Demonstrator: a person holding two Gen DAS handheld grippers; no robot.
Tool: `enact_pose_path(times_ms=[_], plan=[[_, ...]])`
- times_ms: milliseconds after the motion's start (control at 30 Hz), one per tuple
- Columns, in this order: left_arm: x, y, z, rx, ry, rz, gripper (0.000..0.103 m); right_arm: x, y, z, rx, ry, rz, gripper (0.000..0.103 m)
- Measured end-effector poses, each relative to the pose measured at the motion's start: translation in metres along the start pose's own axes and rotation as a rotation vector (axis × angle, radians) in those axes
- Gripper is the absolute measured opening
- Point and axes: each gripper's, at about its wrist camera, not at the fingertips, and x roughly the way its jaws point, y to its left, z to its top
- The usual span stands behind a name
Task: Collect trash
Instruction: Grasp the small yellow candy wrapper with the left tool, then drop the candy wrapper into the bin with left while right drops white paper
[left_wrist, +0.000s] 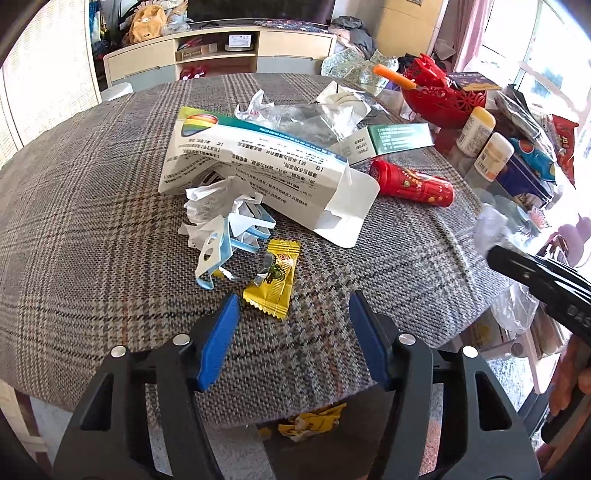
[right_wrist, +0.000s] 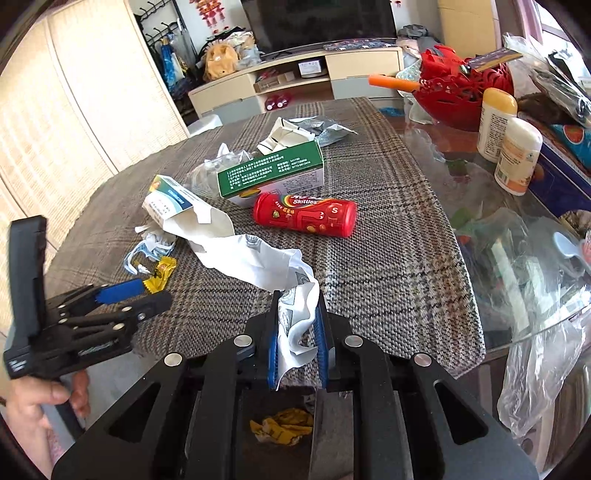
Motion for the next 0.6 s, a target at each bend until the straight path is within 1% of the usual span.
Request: enact_pose_path(times_ms=[133, 200, 233, 300, 367, 500, 600], plan=[[0.006, 0.000, 0.005, 0.015, -0.019, 0.026, 0.052, -0.001, -0.003, -0.003, 0.016, 0.007, 0.033, 0.018], [0.008, 0.001, 0.007, 0.018, -0.027, 0.042, 0.041, 0.000, -0.002, -0.003, 0.014, 0.006, 0.032, 0.018], [0.009, 0.001, 0.008, 0.021, -0.032, 0.062, 0.029, 0.001, -0.001, -0.004, 0.012, 0.008, 0.028, 0.018], [0.010, 0.000, 0.009, 0.023, -0.033, 0.072, 0.025, 0.004, 0.000, -0.004, 0.020, 0.015, 0.030, 0.018], [0.008, -0.002, 0.009, 0.034, -0.031, 0.073, 0.017, 0.004, 0.000, -0.005, 0.023, 0.017, 0.034, 0.018], [0.000, -0.006, -0.001, 0.059, -0.023, 0.053, 0.013, 0.000, 0.005, -0.009, 0.018, 0.015, 0.036, 0.018], [-0.007, -0.006, -0.011, 0.039, -0.018, 0.018, 0.010, -0.004, 0.011, -0.016, 0.011, 0.023, 0.045, 0.018]])
